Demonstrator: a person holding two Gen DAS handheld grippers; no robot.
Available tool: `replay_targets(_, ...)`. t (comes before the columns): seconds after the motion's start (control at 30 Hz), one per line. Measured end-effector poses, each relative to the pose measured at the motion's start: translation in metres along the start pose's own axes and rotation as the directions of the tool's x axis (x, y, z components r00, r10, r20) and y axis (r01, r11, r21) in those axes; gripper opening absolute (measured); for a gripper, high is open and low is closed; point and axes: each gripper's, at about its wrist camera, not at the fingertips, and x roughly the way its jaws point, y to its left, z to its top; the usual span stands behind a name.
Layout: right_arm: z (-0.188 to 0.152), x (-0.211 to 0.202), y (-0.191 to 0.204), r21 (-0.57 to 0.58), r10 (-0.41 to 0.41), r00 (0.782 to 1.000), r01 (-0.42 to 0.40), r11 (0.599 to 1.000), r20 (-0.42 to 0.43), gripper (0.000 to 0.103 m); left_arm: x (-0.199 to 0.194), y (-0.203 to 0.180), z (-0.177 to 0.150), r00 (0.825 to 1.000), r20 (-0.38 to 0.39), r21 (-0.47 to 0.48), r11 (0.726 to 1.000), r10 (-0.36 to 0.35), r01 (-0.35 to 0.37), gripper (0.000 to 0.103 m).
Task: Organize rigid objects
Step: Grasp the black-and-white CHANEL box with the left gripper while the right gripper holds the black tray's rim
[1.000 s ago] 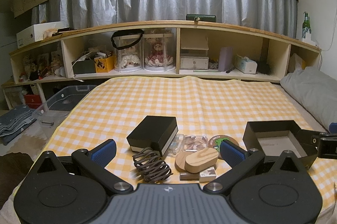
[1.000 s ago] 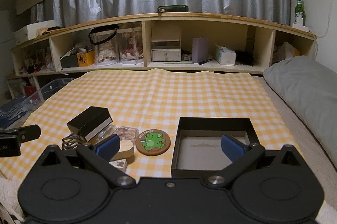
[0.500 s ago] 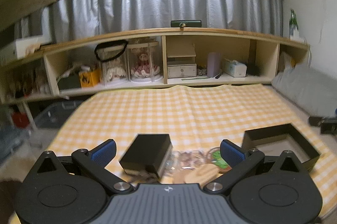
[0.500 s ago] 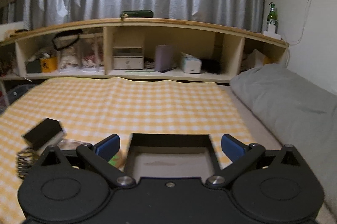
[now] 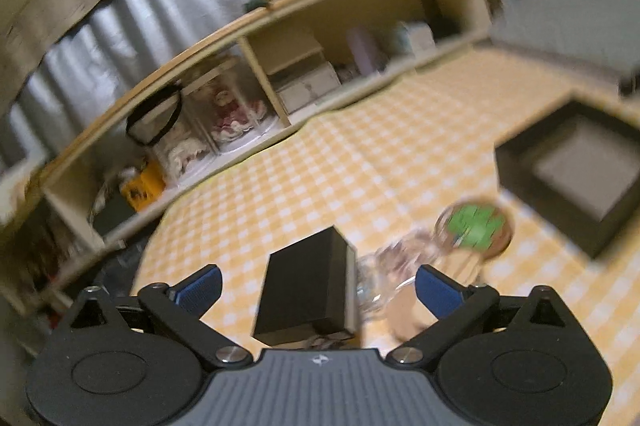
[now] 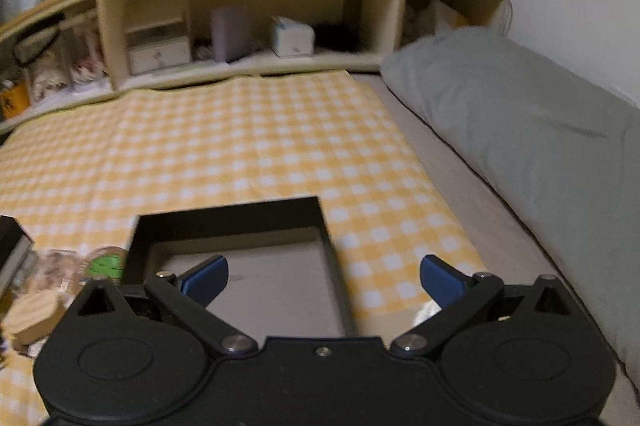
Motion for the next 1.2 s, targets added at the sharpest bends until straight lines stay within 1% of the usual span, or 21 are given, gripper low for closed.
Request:
replay_targets(0.07,-0.001,0.011,-0.005,0.011,-0.007,0.999,0.007,1.0,-0.04,0.1,0.016,-0.008,-0.007,1.0,-0.021,0.105,0.994,0.016,-0.014,0.093)
replay_targets(0.1,-0.001,0.016,-0.006,0.02,-0.008,0.998,0.009,1.0,-0.064,0.093,0.025,-0.012,-0.011,0.999,-0.038,0.153,0.988,0.026,-0.02,0.092)
replay_targets(0.13,-0.002,0.021,-0.008,0.03,-0.01,0.996,0.013,0.999,-0.086,0.087,0.032,-0.014,-0.015,0.998,-0.049,0.18,0.983,0.032,-0.023,0.089)
replay_targets(0.23,-0.005,0.034,-0.012,0.058,-0.001,0.99,0.009,0.998,-0.141,0.081,0.053,-0.02,-0.024,0.995,-0.086,0.24,0.971,0.041,-0.02,0.085)
replay_targets(0.33,-0.007,0.045,-0.012,0.078,0.012,0.984,0.002,0.997,-0.176,0.077,0.072,-0.028,-0.031,0.992,-0.115,0.307,0.952,0.059,-0.021,0.082)
replay_targets(0.43,-0.01,0.052,-0.01,0.085,0.015,0.979,0.003,0.996,-0.204,0.075,0.088,-0.038,-0.039,0.988,-0.125,0.395,0.918,0.096,-0.04,0.08)
replay_targets(0.47,-0.011,0.054,-0.008,0.083,0.014,0.977,0.004,0.997,-0.213,0.075,0.093,-0.042,-0.042,0.986,-0.121,0.424,0.904,0.115,-0.054,0.079)
replay_targets(0.6,-0.012,0.061,-0.005,0.078,0.019,0.972,-0.001,0.997,-0.233,0.075,0.106,-0.052,-0.046,0.984,-0.094,0.497,0.864,0.15,-0.084,0.077)
replay_targets(0.63,-0.011,0.062,-0.005,0.079,0.019,0.971,0.0,0.997,-0.237,0.074,0.11,-0.054,-0.047,0.984,-0.094,0.509,0.856,0.154,-0.085,0.076)
replay_targets(0.7,-0.011,0.065,-0.005,0.084,0.019,0.969,0.002,0.996,-0.245,0.072,0.118,-0.054,-0.048,0.982,-0.109,0.513,0.855,0.156,-0.079,0.073)
replay_targets(0.77,-0.01,0.068,-0.005,0.088,0.02,0.966,0.003,0.996,-0.256,0.071,0.123,-0.052,-0.05,0.979,-0.131,0.498,0.864,0.157,-0.072,0.066)
replay_targets(0.87,-0.011,0.071,-0.003,0.083,0.017,0.962,0.006,0.997,-0.272,0.067,0.124,-0.043,-0.05,0.98,-0.134,0.464,0.883,0.147,-0.069,0.065)
replay_targets(0.9,-0.012,0.072,-0.002,0.081,0.018,0.96,0.005,0.997,-0.278,0.066,0.123,-0.039,-0.048,0.981,-0.136,0.444,0.894,0.136,-0.063,0.065)
replay_targets(0.93,-0.011,0.072,-0.002,0.078,0.018,0.959,0.005,0.997,-0.283,0.064,0.121,-0.034,-0.045,0.983,-0.137,0.41,0.91,0.12,-0.053,0.065)
replay_targets(1.0,-0.011,0.073,-0.001,0.077,0.015,0.957,0.008,0.997,-0.289,0.062,0.116,-0.02,-0.036,0.986,-0.145,0.314,0.949,0.076,-0.027,0.063)
replay_targets(1.07,-0.011,0.074,-0.001,0.075,0.013,0.956,0.009,0.997,-0.293,0.059,0.111,0.0,-0.026,0.987,-0.157,0.177,0.984,0.019,0.01,0.062)
replay_targets(1.1,-0.011,0.075,-0.001,0.073,0.014,0.955,0.008,0.997,-0.296,0.056,0.108,0.01,-0.023,0.987,-0.162,0.1,0.995,-0.012,0.028,0.061)
replay_targets(1.13,-0.011,0.075,-0.001,0.072,0.014,0.954,0.008,0.997,-0.298,0.053,0.105,0.025,-0.019,0.985,-0.164,0.002,0.999,-0.052,0.053,0.06)
replay_targets(1.2,-0.011,0.075,-0.001,0.07,0.013,0.953,0.008,0.998,-0.304,0.047,0.101,0.046,-0.018,0.98,-0.17,-0.145,0.986,-0.107,0.082,0.058)
